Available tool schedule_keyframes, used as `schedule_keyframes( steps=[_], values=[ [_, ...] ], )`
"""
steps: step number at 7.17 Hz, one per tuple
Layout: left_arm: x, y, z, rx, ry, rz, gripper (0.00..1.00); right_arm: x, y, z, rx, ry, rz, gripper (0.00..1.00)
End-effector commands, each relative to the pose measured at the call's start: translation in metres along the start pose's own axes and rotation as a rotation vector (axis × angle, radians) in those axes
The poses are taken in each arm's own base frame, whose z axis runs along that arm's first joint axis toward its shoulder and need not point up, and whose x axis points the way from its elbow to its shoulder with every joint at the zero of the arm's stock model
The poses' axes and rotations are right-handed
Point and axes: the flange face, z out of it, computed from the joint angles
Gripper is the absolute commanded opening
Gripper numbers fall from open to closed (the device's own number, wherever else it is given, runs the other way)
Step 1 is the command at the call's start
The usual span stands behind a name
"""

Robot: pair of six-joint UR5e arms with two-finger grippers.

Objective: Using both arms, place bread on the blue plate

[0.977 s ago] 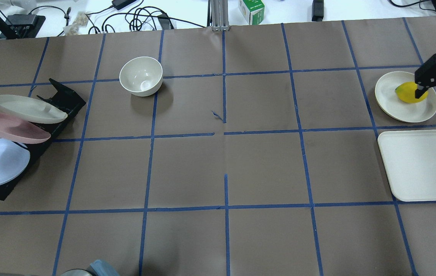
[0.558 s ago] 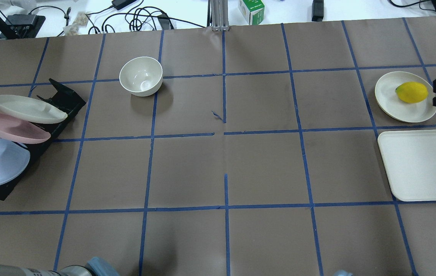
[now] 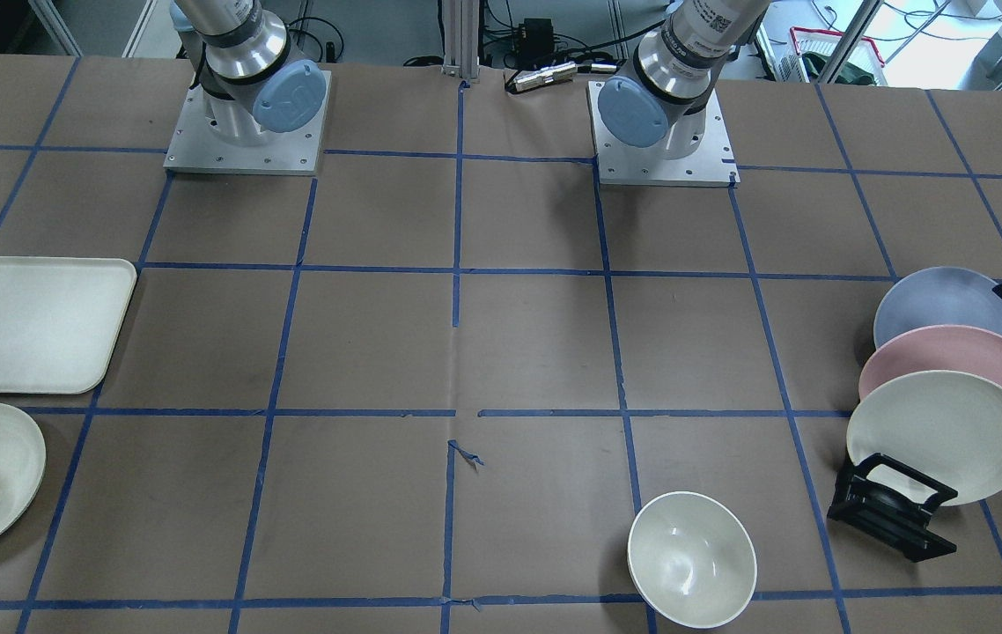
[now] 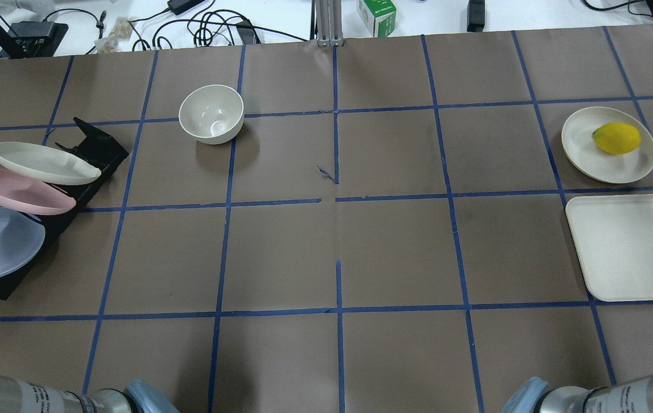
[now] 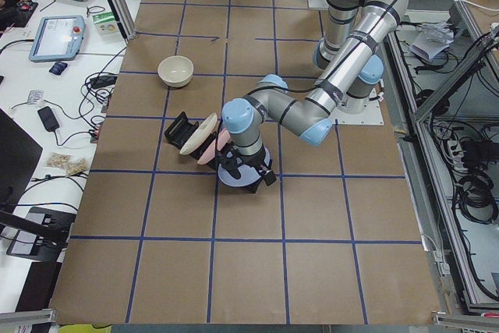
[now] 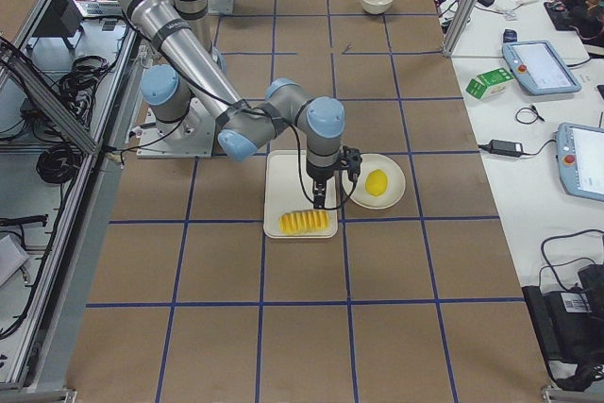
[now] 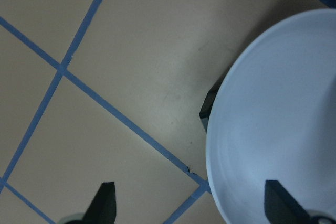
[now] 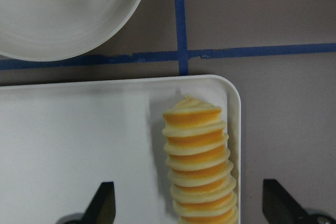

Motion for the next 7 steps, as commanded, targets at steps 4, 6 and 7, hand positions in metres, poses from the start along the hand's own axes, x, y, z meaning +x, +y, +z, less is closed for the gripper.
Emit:
schedule_keyframes(
  steps=[4,6,7],
  values=[
    [0.009,-0.009,0.022,0.0,0.063,-0.016,0.78,0.02,0.004,0.072,-0.072,-0.071,0.003,1.0],
    [0.011,-0.006,0.028,-0.041,0.073,-0.001,0.63,0.02,0.004,0.081,-0.082,-0.08,-0.026,1.0],
    [0.005,-0.006,0.027,-0.038,0.068,-0.01,0.62,0.02,0.004,0.081,-0.081,-0.083,-0.027,0.85]
  ],
)
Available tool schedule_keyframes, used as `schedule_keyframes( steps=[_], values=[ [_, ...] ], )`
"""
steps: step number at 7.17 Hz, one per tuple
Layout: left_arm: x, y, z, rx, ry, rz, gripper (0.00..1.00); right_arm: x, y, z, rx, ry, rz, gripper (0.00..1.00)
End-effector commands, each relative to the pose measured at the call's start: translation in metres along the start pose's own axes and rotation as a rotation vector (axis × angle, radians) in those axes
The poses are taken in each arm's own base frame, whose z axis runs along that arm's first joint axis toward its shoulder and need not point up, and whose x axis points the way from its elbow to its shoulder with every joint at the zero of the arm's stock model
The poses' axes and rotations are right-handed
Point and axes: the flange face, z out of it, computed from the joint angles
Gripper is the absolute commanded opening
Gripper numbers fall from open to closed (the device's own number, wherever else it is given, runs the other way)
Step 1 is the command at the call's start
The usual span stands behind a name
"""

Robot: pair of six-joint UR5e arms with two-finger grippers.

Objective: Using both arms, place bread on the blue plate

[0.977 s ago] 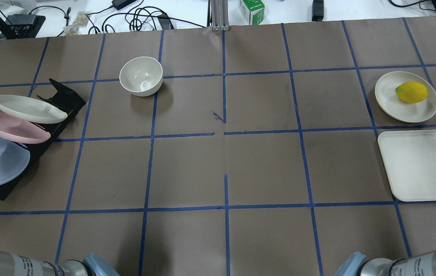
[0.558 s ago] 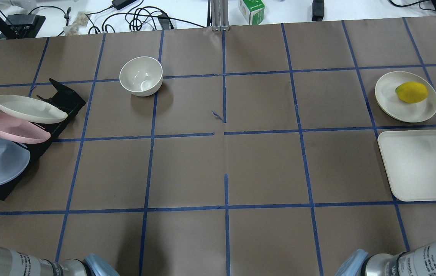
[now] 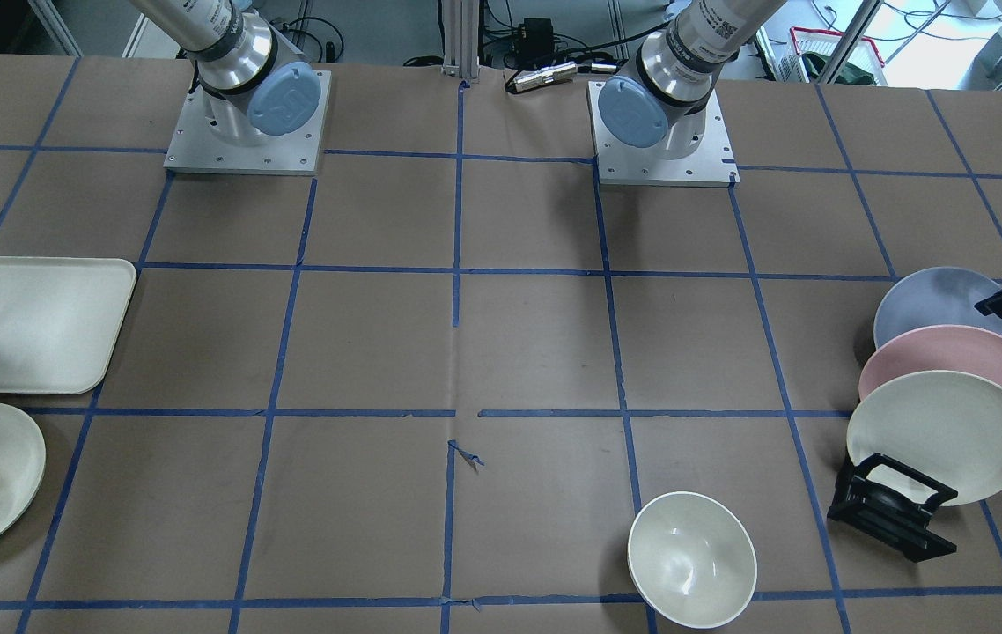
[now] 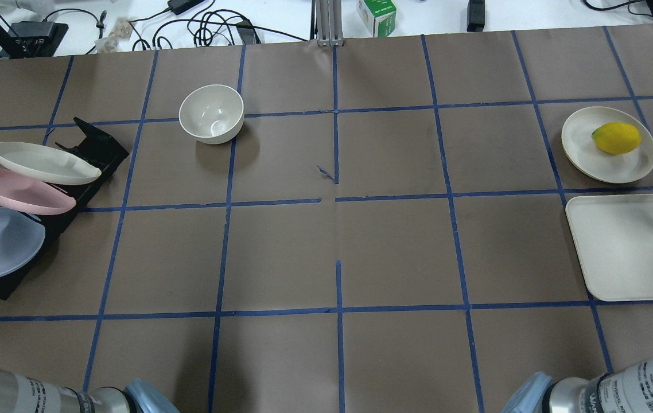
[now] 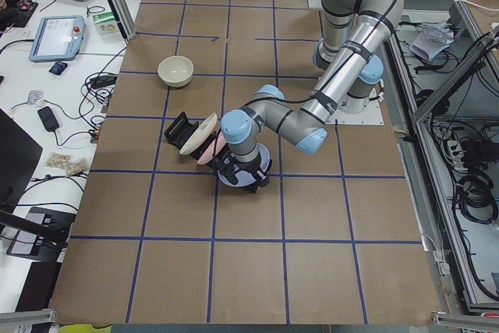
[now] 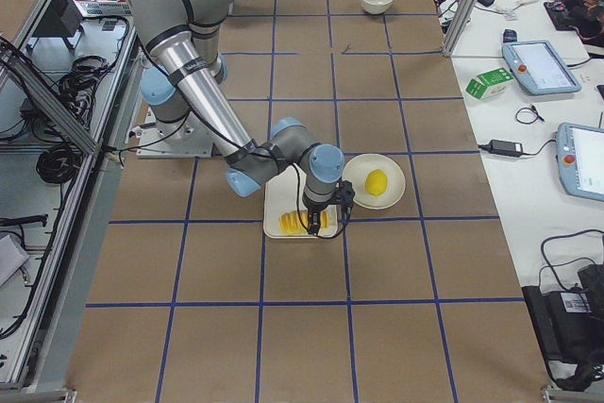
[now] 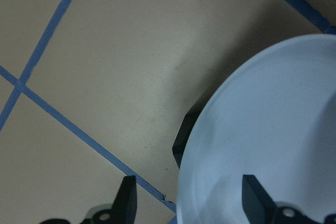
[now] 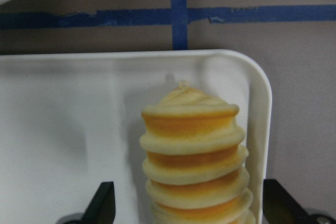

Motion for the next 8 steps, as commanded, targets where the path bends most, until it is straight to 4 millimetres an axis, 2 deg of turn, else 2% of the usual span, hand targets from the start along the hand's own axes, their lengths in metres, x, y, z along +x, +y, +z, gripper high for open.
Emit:
schedule_keyframes(
  steps=[1,2,3,4,5,6,8],
  values=[
    [-0.018,0.001,0.007,-0.019,0.006,-0.027,0.56,0.0,0.0,0.002,-0.002,-0.005,-0.002,0.45],
    [-0.022,0.0,0.004,-0.011,0.005,-0.034,0.48,-0.001,0.0,0.003,-0.006,-0.007,-0.005,0.16],
    [-0.02,0.001,0.003,-0.008,0.01,-0.036,0.33,0.0,0.0,0.001,-0.007,-0.006,-0.011,0.0],
    [-0.017,0.0,0.004,-0.004,0.021,-0.034,0.29,-0.001,0.001,0.001,-0.013,-0.01,-0.012,0.0],
    [-0.012,-0.005,0.002,0.023,0.09,-0.038,0.18,0.002,0.002,-0.005,-0.025,0.011,-0.011,0.0],
    [-0.011,-0.006,-0.007,0.048,0.119,-0.046,0.18,0.004,0.004,-0.011,-0.04,0.029,-0.01,0.0],
    [-0.012,-0.004,-0.014,0.063,0.121,-0.045,0.12,-0.009,0.008,-0.054,-0.014,0.042,-0.005,0.0]
  ],
)
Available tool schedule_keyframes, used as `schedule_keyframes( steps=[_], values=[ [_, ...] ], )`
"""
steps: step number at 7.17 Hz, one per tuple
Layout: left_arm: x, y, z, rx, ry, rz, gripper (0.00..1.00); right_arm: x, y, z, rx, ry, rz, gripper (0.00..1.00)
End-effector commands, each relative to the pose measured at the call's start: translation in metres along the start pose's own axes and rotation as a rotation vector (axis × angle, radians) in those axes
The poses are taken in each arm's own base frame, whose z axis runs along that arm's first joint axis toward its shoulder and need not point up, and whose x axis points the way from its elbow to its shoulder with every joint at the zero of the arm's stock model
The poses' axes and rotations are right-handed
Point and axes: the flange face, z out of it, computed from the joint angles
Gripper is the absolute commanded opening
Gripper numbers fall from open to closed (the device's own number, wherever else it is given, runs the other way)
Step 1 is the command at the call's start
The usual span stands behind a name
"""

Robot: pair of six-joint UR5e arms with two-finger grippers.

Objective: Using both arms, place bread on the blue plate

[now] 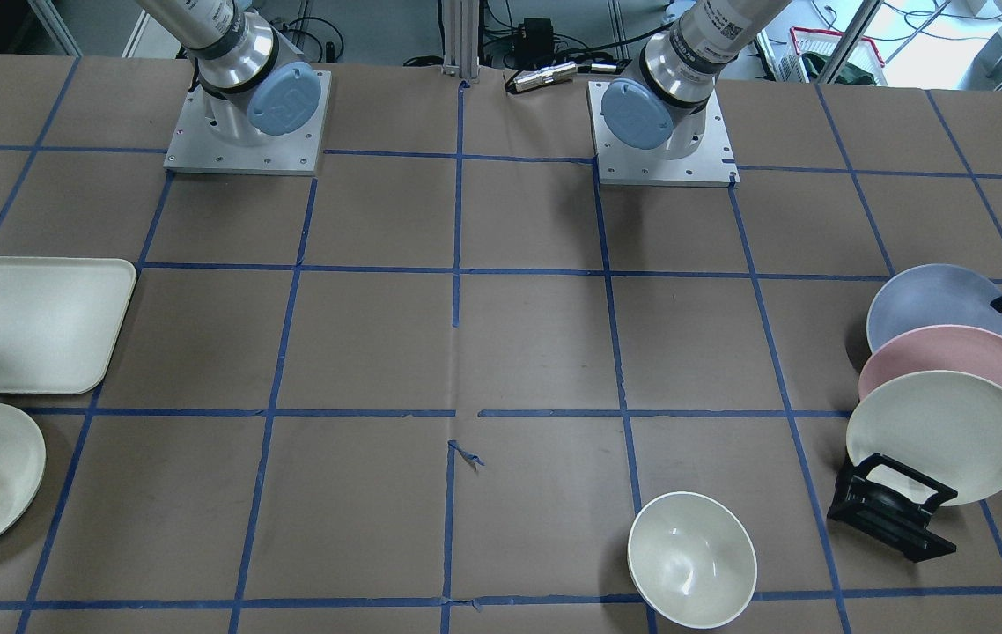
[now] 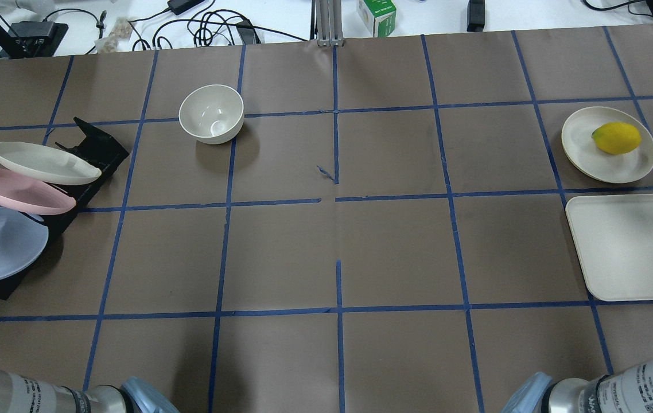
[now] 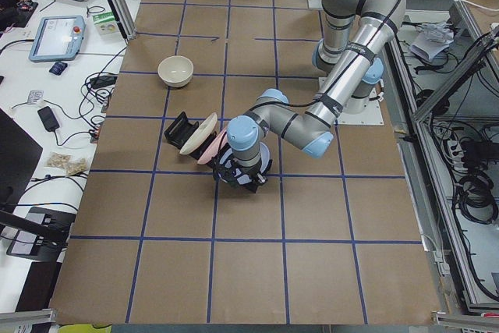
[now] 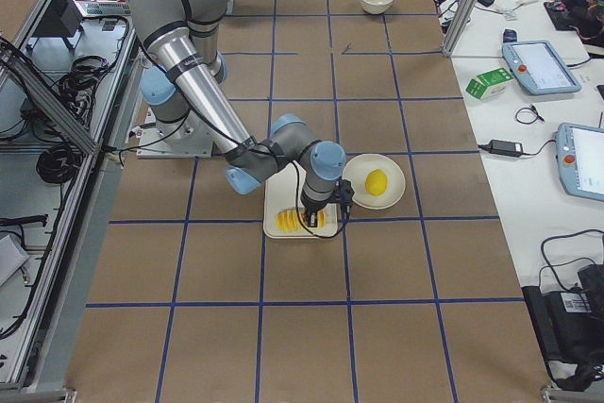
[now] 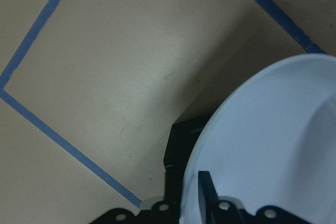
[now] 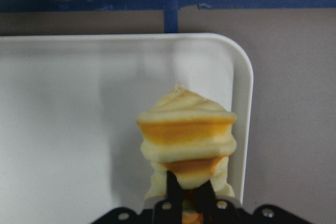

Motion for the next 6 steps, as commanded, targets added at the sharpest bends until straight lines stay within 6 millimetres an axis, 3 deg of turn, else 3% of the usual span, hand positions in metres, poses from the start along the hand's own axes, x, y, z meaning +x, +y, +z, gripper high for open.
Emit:
schedule_keyframes(
  steps=[1,2,4,5,6],
  values=[
    [0.001,0.0,-0.001,0.0,0.01,0.001,0.0,-0.023,-0.001,-0.052,0.052,0.036,-0.019,0.0],
    [0.001,-0.001,0.003,-0.011,0.008,0.002,0.0,-0.055,-0.014,-0.072,0.052,0.029,-0.022,0.0],
    [-0.001,0.0,0.002,-0.011,0.002,-0.002,0.0,-0.132,-0.019,-0.122,0.027,-0.003,0.027,0.0],
    [-0.001,0.002,-0.004,-0.003,-0.005,-0.001,0.0,-0.181,-0.034,-0.13,0.051,-0.035,0.015,0.0],
    [-0.006,0.002,-0.01,0.004,-0.006,-0.001,0.0,-0.221,-0.026,-0.154,0.034,-0.046,0.038,0.0]
  ],
)
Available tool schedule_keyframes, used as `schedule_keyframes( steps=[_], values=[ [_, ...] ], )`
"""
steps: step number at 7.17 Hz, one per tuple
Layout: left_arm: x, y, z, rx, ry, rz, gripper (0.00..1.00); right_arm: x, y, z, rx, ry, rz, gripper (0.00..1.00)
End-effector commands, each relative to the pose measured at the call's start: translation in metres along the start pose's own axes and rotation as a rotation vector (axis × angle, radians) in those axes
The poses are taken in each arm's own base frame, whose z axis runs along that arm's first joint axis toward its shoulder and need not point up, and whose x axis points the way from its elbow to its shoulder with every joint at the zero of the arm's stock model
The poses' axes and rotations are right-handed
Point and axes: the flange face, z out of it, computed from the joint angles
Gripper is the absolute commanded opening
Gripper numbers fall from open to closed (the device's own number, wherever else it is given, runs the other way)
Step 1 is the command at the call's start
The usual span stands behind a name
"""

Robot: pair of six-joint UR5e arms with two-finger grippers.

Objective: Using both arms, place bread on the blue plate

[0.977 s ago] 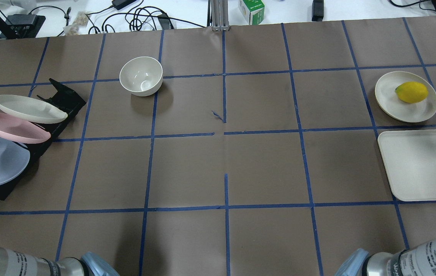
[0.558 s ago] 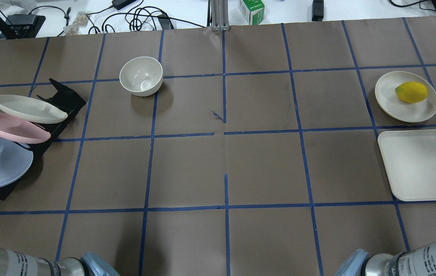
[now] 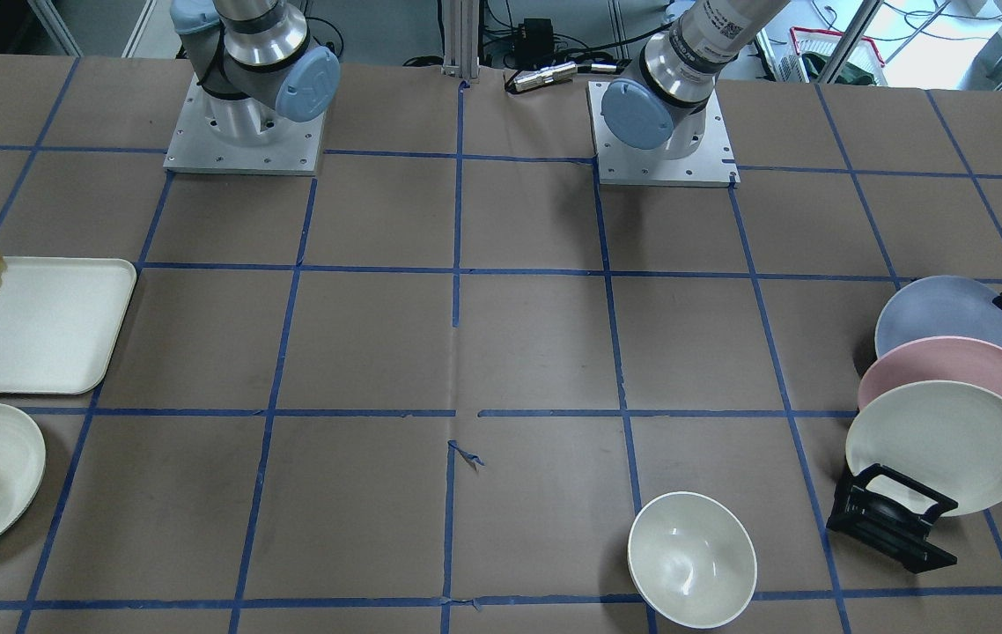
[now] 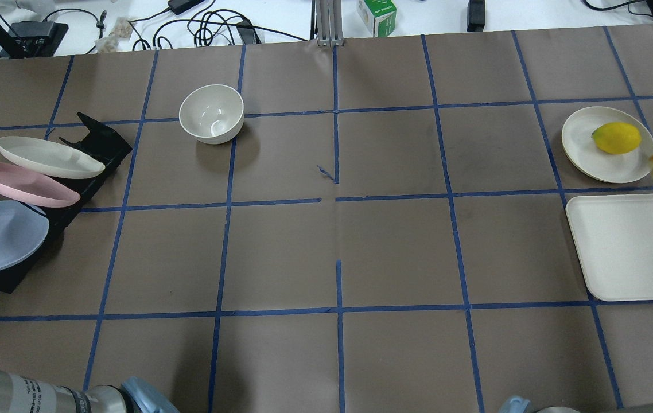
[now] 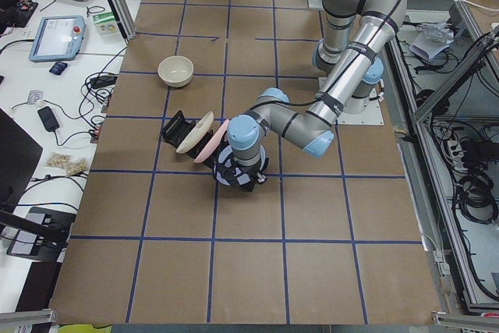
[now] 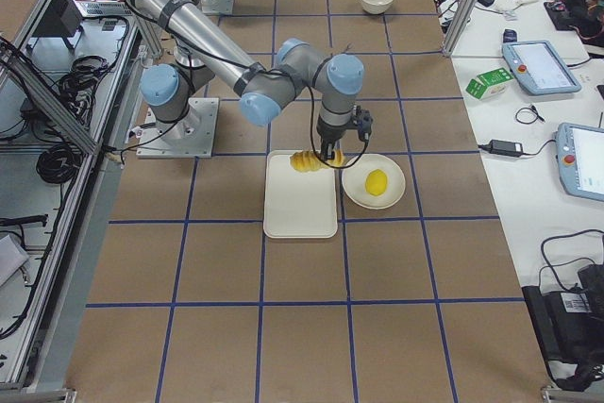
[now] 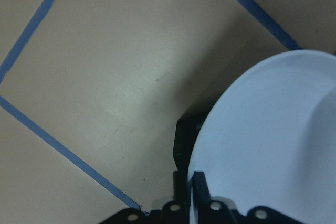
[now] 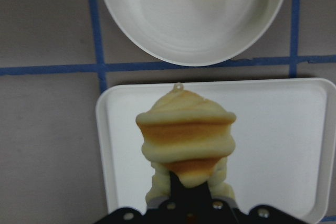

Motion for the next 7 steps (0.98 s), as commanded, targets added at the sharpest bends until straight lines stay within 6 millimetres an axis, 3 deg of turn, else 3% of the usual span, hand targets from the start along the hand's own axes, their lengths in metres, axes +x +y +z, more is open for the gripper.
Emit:
schedule_keyframes(
  steps=[1,3,4,7],
  values=[
    [-0.005,0.001,-0.016,0.006,-0.003,0.005,0.0,-0.088,0.004,-0.044,0.013,-0.015,0.076,0.0],
    [-0.007,0.005,-0.042,-0.058,0.005,0.012,0.0,-0.163,-0.005,-0.074,0.025,0.007,0.047,0.0],
    [-0.012,0.007,-0.063,-0.069,-0.03,0.015,0.0,-0.179,-0.008,-0.083,0.019,-0.004,0.101,0.0],
    [-0.015,0.03,-0.122,-0.059,-0.075,0.03,0.0,-0.228,-0.006,-0.084,0.009,-0.007,0.12,0.0]
  ],
)
